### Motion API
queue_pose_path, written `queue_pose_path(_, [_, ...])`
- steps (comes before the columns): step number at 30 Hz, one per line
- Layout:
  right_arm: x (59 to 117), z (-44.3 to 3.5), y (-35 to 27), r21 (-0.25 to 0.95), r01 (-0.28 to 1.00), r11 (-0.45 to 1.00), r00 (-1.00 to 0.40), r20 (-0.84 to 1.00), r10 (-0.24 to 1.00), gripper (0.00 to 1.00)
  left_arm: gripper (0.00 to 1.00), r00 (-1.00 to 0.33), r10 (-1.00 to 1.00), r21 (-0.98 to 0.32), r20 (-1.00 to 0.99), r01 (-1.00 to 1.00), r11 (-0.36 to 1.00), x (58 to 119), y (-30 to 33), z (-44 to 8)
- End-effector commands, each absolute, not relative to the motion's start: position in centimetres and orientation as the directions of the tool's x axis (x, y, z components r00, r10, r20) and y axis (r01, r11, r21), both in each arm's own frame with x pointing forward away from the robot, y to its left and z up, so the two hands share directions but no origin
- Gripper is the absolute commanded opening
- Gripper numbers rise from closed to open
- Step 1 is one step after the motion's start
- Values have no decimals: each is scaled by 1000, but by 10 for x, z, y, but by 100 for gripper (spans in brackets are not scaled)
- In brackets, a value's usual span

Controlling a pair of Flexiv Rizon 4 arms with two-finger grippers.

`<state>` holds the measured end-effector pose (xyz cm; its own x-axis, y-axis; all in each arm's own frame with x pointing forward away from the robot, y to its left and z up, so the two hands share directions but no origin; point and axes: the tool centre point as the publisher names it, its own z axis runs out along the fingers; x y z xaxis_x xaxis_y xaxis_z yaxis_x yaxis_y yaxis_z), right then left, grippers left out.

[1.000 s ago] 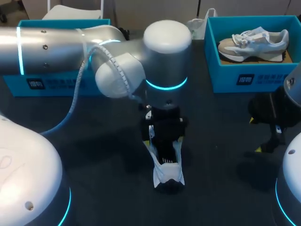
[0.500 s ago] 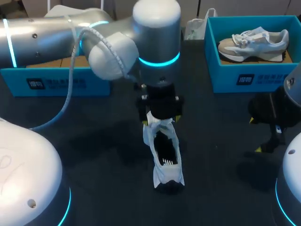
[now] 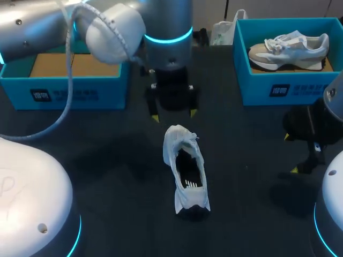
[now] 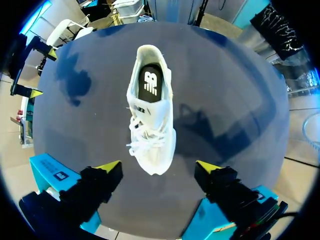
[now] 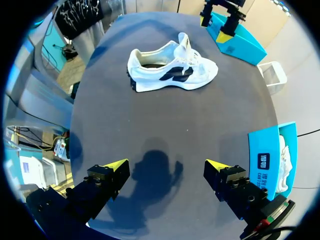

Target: Take the shoe out of the shoebox, open the shoe tongue, remove and reinsert the insole, then place the shoe into the shoebox

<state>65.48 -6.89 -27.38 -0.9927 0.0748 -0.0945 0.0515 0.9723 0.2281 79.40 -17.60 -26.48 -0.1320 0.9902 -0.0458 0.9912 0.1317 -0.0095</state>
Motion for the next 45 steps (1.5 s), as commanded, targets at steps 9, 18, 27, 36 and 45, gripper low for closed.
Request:
queue_pose_path(9, [653, -274, -69, 228, 51, 972, -992, -97, 75, 100, 47, -94, 995, -31, -34, 995, 93, 805, -185, -258])
queue_pose_path(18, [653, -274, -69, 228, 51, 972, -992, -97, 75, 100, 38, -67, 998, -16, -18, 998, 66, 782, -195, -273])
queue_pose_path(27, [653, -274, -69, 228, 51, 972, -992, -97, 75, 100, 29, -35, 999, -63, -29, 997, 34, 757, -207, -287])
queue_pose_path(36, [653, -274, -69, 228, 51, 972, -992, -97, 75, 100, 25, -4, 1000, -104, -17, 995, 2, 718, -209, -319])
queue_pose_path(45, [653, -274, -69, 228, 51, 972, -992, -97, 75, 100, 24, -26, 998, -103, -64, 995, 19, 711, -204, -314])
